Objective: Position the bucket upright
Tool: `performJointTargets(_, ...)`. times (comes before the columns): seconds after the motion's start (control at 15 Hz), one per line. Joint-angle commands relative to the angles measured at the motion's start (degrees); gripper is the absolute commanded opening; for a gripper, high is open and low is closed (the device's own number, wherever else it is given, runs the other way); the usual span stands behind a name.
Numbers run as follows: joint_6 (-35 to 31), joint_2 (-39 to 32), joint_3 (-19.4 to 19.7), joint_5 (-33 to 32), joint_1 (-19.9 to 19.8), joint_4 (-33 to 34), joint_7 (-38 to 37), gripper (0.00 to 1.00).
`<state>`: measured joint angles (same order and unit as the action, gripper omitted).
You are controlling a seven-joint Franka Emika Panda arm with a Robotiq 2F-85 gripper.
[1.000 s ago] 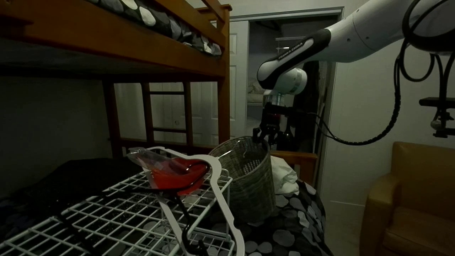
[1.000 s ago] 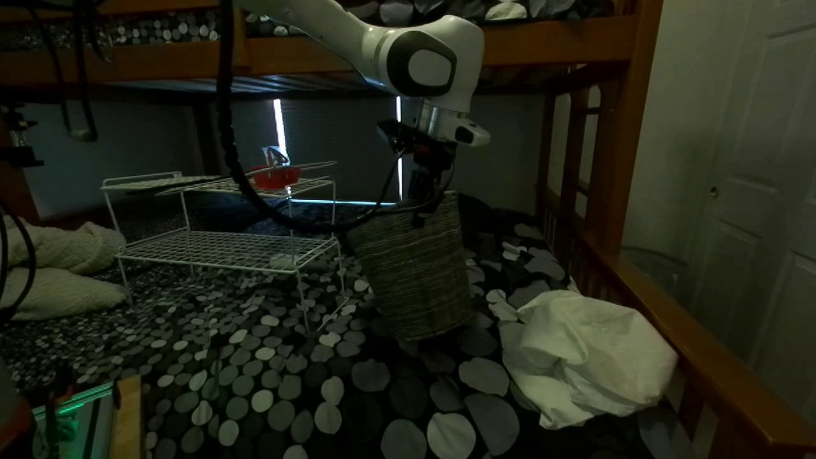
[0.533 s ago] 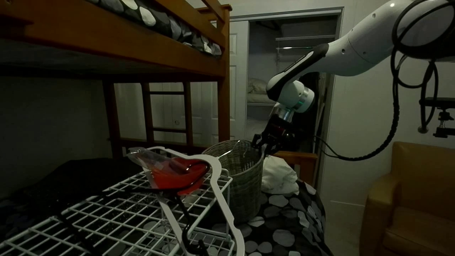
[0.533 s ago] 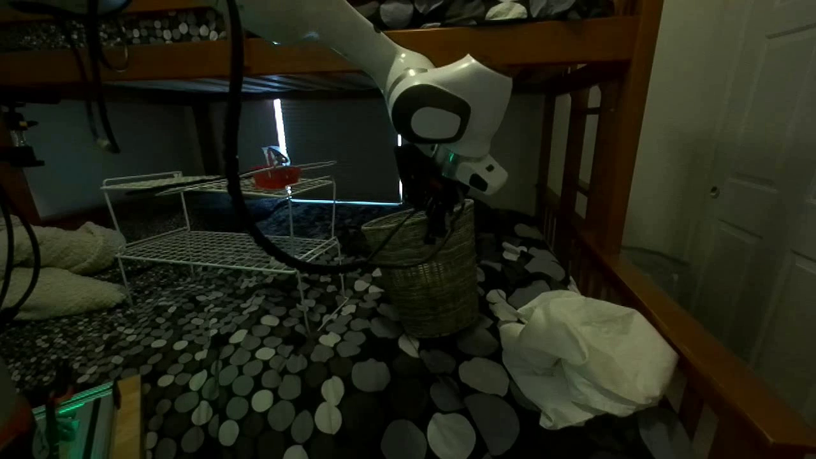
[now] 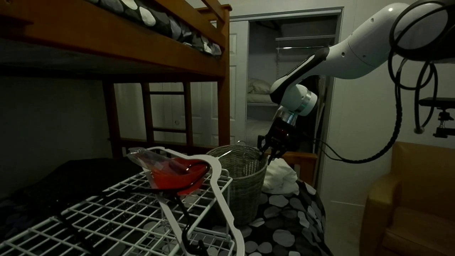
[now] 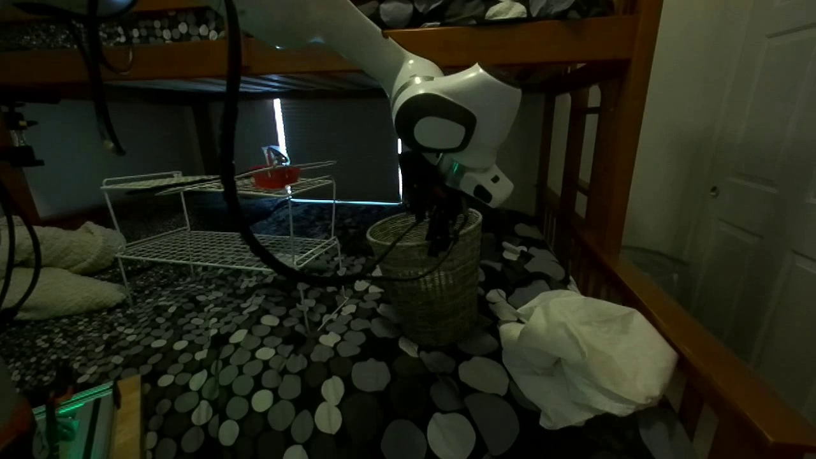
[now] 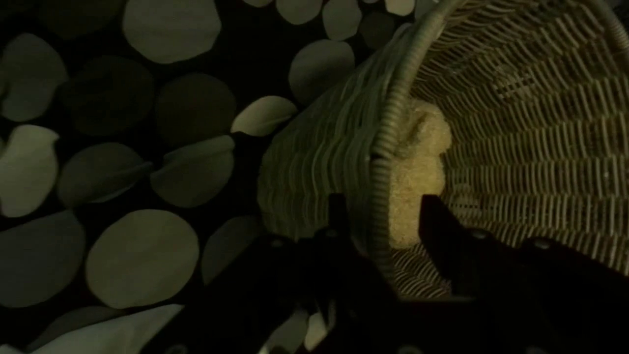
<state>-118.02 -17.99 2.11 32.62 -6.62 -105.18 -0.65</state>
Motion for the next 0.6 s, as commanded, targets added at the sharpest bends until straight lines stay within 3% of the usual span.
performJointTargets(0.0, 4.18, 6.72, 2.93, -12.06, 1.78, -1.28, -12.91, 0.74)
performJointTargets(0.13, 6.34, 9.25, 3.59, -19.65, 2.61, -0.06, -18.70, 0.89)
performJointTargets(0.27, 4.89, 10.99, 2.25, -21.87, 2.97, 1.25, -16.11, 1.00)
performJointTargets(0.53, 5.84, 8.44, -0.37, -25.61, 6.09, 7.50, -18.63, 1.00)
